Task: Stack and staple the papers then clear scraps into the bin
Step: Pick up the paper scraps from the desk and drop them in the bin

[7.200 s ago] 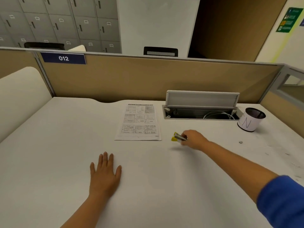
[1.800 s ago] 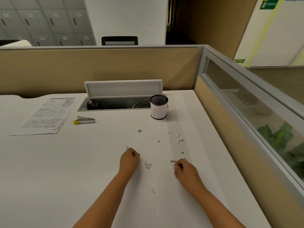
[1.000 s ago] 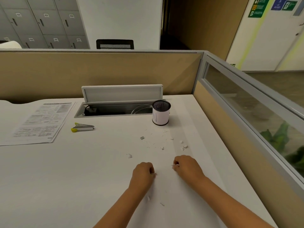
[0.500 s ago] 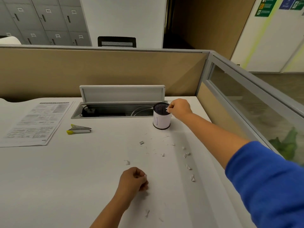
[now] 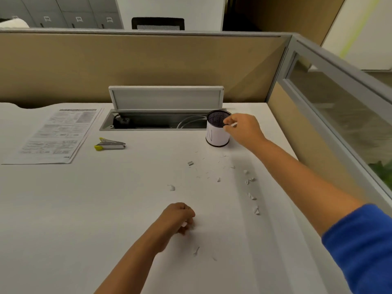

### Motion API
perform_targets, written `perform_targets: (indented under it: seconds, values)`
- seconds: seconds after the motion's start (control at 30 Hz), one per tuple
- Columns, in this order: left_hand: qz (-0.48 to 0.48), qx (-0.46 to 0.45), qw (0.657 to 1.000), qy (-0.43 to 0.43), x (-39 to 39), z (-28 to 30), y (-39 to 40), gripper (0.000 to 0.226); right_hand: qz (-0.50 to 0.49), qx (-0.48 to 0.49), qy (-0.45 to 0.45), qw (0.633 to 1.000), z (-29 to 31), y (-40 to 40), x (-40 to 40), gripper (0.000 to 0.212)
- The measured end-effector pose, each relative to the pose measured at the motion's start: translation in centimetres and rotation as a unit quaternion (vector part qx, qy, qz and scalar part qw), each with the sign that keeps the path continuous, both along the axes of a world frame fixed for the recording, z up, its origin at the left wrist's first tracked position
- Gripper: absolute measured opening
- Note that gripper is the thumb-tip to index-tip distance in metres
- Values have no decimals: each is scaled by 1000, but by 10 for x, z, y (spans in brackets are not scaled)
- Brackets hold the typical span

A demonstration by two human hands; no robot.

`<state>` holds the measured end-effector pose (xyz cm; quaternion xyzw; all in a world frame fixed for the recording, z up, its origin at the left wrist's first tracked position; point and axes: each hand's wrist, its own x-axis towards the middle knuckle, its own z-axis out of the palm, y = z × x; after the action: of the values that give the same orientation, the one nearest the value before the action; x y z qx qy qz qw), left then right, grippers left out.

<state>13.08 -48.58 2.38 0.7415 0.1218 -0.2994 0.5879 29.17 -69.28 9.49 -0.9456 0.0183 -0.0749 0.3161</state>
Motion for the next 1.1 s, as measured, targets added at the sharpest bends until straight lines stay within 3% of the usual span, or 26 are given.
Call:
perform_targets:
  seconds: [0.03, 0.13, 0.3, 0.53, 0.7, 0.8, 0.93, 1.03, 1.1]
  values:
    - [-20, 9, 1000, -7, -2, 1, 0, 3, -9, 18, 3, 1000, -1, -4, -16, 22]
    - [-98, 94, 990, -46, -11, -3, 2, 15, -41, 46, 30, 998, -14, -19, -67, 19]
    - [-205, 269, 932, -131, -31, -17, -3, 29, -122, 110, 96, 982, -60, -45, -145, 19]
    - [-187, 297, 911, -218, -35, -28, -8, 25, -142, 56, 165, 974, -99, -45, -182, 37]
    - [-178, 298, 907, -238, -35, -33, -6, 27, -147, 31, 133, 980, -101, -38, -181, 16]
    - [-129, 243, 935, -225, -35, -30, -4, 20, -131, -13, 133, 982, -101, -35, -182, 14]
    - [43, 35, 991, -119, -23, -14, 7, 18, -113, -26, 98, 988, -99, -34, -180, 12]
    - [190, -123, 973, -39, -7, -5, 18, 16, -97, -15, 35, 995, -92, -35, -171, 8]
    - [263, -173, 949, -13, 3, -1, 25, 18, -72, -26, 42, 996, -91, -35, -163, 8]
